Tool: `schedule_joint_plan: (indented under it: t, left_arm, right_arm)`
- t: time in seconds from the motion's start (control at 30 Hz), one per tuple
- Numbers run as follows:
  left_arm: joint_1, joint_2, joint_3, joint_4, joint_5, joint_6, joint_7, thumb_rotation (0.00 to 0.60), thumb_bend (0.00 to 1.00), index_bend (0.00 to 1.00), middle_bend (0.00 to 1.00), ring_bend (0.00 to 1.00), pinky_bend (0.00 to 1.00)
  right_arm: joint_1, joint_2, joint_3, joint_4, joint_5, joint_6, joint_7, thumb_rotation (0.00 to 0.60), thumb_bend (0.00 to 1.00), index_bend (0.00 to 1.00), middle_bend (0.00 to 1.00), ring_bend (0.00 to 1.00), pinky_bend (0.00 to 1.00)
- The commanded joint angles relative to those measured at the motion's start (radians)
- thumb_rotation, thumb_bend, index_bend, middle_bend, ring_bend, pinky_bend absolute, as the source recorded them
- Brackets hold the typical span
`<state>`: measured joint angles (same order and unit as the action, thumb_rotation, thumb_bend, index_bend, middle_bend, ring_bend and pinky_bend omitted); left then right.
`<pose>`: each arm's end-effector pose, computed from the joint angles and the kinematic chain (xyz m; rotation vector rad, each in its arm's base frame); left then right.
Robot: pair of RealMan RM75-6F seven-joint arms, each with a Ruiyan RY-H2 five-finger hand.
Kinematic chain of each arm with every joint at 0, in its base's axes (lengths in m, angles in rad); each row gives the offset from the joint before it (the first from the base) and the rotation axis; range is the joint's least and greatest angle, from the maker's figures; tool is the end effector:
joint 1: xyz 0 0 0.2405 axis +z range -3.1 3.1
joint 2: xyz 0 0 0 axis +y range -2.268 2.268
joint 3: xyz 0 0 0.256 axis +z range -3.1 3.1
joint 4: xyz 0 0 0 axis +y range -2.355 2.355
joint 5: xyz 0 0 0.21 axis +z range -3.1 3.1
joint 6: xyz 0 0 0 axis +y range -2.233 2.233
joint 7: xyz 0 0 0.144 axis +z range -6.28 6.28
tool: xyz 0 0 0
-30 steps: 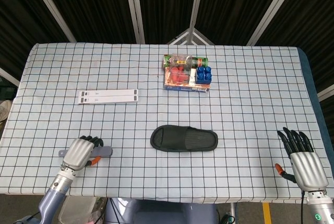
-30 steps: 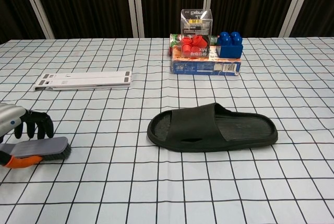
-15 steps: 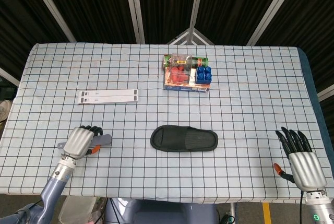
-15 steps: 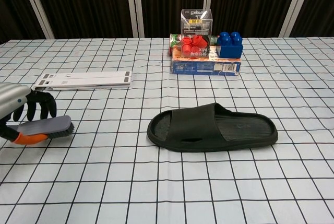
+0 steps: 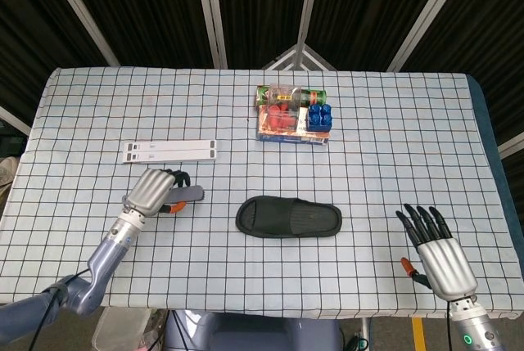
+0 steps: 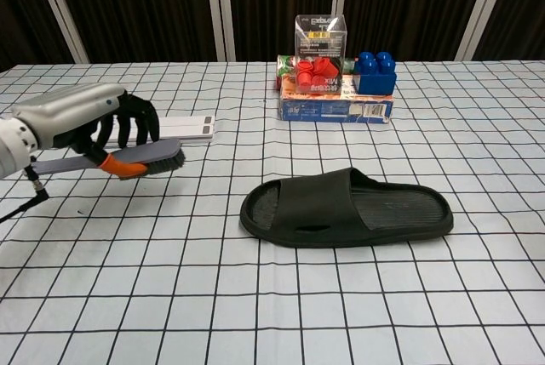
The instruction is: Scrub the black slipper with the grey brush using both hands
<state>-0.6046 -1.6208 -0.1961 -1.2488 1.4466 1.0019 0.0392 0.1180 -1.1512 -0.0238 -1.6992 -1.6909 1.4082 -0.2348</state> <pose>-0.1902 0.3384 -0.0167 -1.8256 -0.9342 -1.0636 -0.2679 -0.1683 0.1134 1.6964 -0.7844 0.8646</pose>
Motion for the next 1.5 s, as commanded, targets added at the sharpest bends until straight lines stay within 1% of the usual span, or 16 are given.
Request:
schedule_joint_plan:
  t: [0.03,0.07,0.13,0.17,0.2,0.27,0.33,0.4,0.53,0.67,0.73,0.87,1.1,1.17,1.3,1.5]
  left_arm:
    - [-0.069,-0.043,-0.047,0.030,-0.044,-0.073,-0.071,0.600,0.68,0.61,0.71,0.60,0.62]
    - [-0.083,-0.052,-0.050,0.033,-0.050,-0.091,-0.087,0.600,0.68,0.61,0.71,0.60,0.62]
    - [-0.108,-0.065,-0.053,0.038,-0.058,-0.119,-0.100,0.600,0.68,0.61,0.71,0.60,0.62]
    - [-0.118,-0.071,-0.054,0.040,-0.058,-0.128,-0.101,0.600,0.68,0.61,0.71,0.60,0.62]
    - [-0.150,-0.092,-0.062,0.037,-0.060,-0.157,-0.114,0.600,0.68,0.61,0.71,0.60,0.62]
    - [-0.177,-0.108,-0.071,0.042,-0.075,-0.184,-0.123,0.600,0.68,0.61,0.71,0.60,0.62]
    - [-0.199,-0.118,-0.076,0.043,-0.083,-0.200,-0.122,0.600,0.68,0.61,0.71,0.60,0.62]
    - [-0.216,-0.120,-0.080,0.032,-0.091,-0.211,-0.122,0.600,0.68,0.61,0.71,0.60,0.62]
    - [-0.235,-0.117,-0.087,0.018,-0.101,-0.213,-0.103,0.600,0.68,0.61,0.71,0.60,0.62]
    - [-0.253,-0.106,-0.099,-0.019,-0.129,-0.208,-0.054,0.600,0.68,0.60,0.71,0.60,0.62]
    - [-0.263,-0.096,-0.105,-0.047,-0.149,-0.207,-0.013,0.600,0.68,0.60,0.71,0.60,0.62]
    - [-0.272,-0.089,-0.108,-0.075,-0.191,-0.203,0.043,0.600,0.68,0.60,0.71,0.60,0.62]
    - [-0.286,-0.075,-0.103,-0.122,-0.249,-0.196,0.127,0.600,0.68,0.60,0.70,0.60,0.62]
    - [-0.297,-0.074,-0.104,-0.130,-0.275,-0.200,0.159,0.600,0.68,0.60,0.70,0.60,0.62]
    - [-0.315,-0.085,-0.103,-0.127,-0.316,-0.198,0.200,0.600,0.68,0.60,0.71,0.60,0.62]
    - [-0.332,-0.095,-0.097,-0.119,-0.350,-0.198,0.225,0.600,0.68,0.60,0.71,0.60,0.62]
  right_arm:
    - [0.022,-0.016,-0.012,-0.035,-0.031,-0.035,-0.080,0.600,0.41,0.00,0.00,0.00,0.10]
    - [0.018,-0.028,-0.011,-0.041,-0.033,-0.030,-0.106,0.600,0.41,0.00,0.00,0.00,0.11]
    - [0.011,-0.051,-0.012,-0.048,-0.039,-0.021,-0.151,0.600,0.41,0.00,0.00,0.00,0.22]
    - [0.008,-0.060,-0.014,-0.052,-0.042,-0.019,-0.168,0.600,0.43,0.00,0.01,0.00,0.25]
    - [0.008,-0.086,-0.028,-0.074,-0.060,-0.031,-0.205,0.600,0.44,0.00,0.01,0.00,0.27]
    - [0.017,-0.111,-0.035,-0.092,-0.071,-0.056,-0.244,0.600,0.49,0.00,0.03,0.02,0.29]
    - [0.033,-0.133,-0.038,-0.099,-0.081,-0.088,-0.269,0.600,0.51,0.00,0.04,0.03,0.30]
    - [0.057,-0.161,-0.041,-0.097,-0.102,-0.121,-0.274,0.600,0.54,0.00,0.06,0.04,0.32]
    - [0.092,-0.196,-0.040,-0.082,-0.124,-0.159,-0.251,0.600,0.65,0.00,0.10,0.09,0.36]
    - [0.141,-0.238,-0.035,-0.059,-0.126,-0.223,-0.214,0.600,0.71,0.00,0.11,0.11,0.36]
    - [0.173,-0.267,-0.023,-0.043,-0.122,-0.259,-0.191,0.600,0.73,0.00,0.11,0.12,0.36]
    - [0.206,-0.298,-0.005,-0.008,-0.119,-0.272,-0.139,0.600,0.74,0.00,0.14,0.15,0.36]
    - [0.257,-0.335,0.018,0.052,-0.091,-0.306,-0.066,0.600,0.75,0.00,0.14,0.15,0.36]
    - [0.276,-0.360,0.026,0.074,-0.069,-0.336,-0.066,0.600,0.75,0.00,0.14,0.15,0.36]
    - [0.290,-0.388,0.030,0.077,-0.027,-0.368,-0.097,0.600,0.75,0.00,0.14,0.15,0.35]
    - [0.302,-0.419,0.024,0.074,0.003,-0.389,-0.162,0.600,0.75,0.00,0.10,0.09,0.30]
